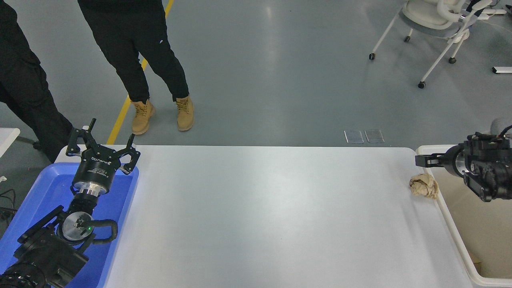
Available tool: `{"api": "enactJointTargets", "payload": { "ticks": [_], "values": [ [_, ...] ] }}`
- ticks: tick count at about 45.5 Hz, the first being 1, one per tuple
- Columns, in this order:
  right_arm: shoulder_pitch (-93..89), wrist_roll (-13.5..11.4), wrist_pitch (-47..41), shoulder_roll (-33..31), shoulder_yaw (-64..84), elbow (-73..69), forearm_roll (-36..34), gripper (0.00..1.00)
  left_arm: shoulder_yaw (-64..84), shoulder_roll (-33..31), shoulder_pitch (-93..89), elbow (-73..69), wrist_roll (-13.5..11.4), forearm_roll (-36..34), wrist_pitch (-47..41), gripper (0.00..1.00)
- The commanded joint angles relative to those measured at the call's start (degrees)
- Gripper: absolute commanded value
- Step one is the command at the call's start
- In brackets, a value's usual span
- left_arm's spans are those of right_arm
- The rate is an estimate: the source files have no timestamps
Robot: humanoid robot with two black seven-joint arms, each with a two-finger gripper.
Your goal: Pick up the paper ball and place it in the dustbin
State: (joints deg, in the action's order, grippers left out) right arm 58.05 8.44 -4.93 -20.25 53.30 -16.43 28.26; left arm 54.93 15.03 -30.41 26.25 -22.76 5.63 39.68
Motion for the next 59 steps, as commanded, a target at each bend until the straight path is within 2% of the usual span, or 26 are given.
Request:
{"api": "enactJointTargets", "payload": {
  "ticks": [1,17,45,52,59],
  "values": [
    [-4.43,-0.71,2.73,1.88,-2.85,2.71,-1.37,1.00,0.00,0.00,0.00,0.03,0.00,0.00,0.04,1.00],
    [-8.30,-2.99,4.75,3.19,-5.14,3.95,-1.72,1.00,0.00,0.00,0.00,-0.06,0.00,0.00,-0.04,1.00],
    [-10.50,-4.93,6.07,5.30,-9.62,4.56,-1.81,0.93,0.09,0.00,0.00,-0.06,-0.09,0.00,-0.04,1.00],
    [-10.68,-6.33,6.16,5.74,-10.15,4.47,-1.81,0.86,0.09,0.00,0.00,-0.06,-0.09,0.00,-0.04,1.00],
    [-10.68,-8.27,6.16,6.01,-10.85,4.39,-1.72,0.71,0.09,0.00,0.00,-0.06,-0.09,0.09,-0.13,1.00]
  ]
}}
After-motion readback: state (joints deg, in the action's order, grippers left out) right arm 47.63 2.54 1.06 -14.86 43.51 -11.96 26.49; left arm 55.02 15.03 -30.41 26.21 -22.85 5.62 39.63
